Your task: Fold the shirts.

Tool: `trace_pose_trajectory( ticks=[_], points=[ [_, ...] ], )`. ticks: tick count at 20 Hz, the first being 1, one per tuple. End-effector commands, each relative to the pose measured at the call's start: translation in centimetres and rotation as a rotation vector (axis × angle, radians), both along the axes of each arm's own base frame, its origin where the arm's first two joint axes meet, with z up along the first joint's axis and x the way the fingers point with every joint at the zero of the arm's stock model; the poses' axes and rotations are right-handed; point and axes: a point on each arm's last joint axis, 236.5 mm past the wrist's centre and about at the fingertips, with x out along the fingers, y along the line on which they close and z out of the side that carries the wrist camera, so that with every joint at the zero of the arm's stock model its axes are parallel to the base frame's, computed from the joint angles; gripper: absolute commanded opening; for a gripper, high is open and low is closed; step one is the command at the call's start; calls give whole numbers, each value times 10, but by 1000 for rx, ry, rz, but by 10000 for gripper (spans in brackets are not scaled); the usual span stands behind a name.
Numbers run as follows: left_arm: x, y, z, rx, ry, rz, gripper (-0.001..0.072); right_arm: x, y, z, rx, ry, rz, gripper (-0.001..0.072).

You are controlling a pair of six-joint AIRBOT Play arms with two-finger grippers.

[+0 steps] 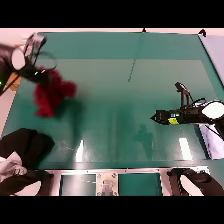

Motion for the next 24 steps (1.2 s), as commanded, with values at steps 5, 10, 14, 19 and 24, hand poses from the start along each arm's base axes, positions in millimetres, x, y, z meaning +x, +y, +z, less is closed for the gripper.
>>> trace_pose_trajectory(
  ticks=[5, 10, 14, 19, 24],
  points=[
    [-62, -250, 46, -483, 23, -457, 22, 0, 0, 0, 1, 0, -1, 33],
    [-62, -288, -37, -509, 249, -440, 644, -3, 1, 1, 2, 12, 7, 320],
    [-52, -204, -24, -464, 344, -317, 642, 4, -18, 7, 5, 13, -53, 424],
    [-99, -141, -64, -482, 505, -166, 543, 15, -55, -10, 5, 66, -169, 546],
    [-128, -185, -145, -849, 494, 5, 720, 39, -26, -38, 205, 137, -160, 545]
  ],
)
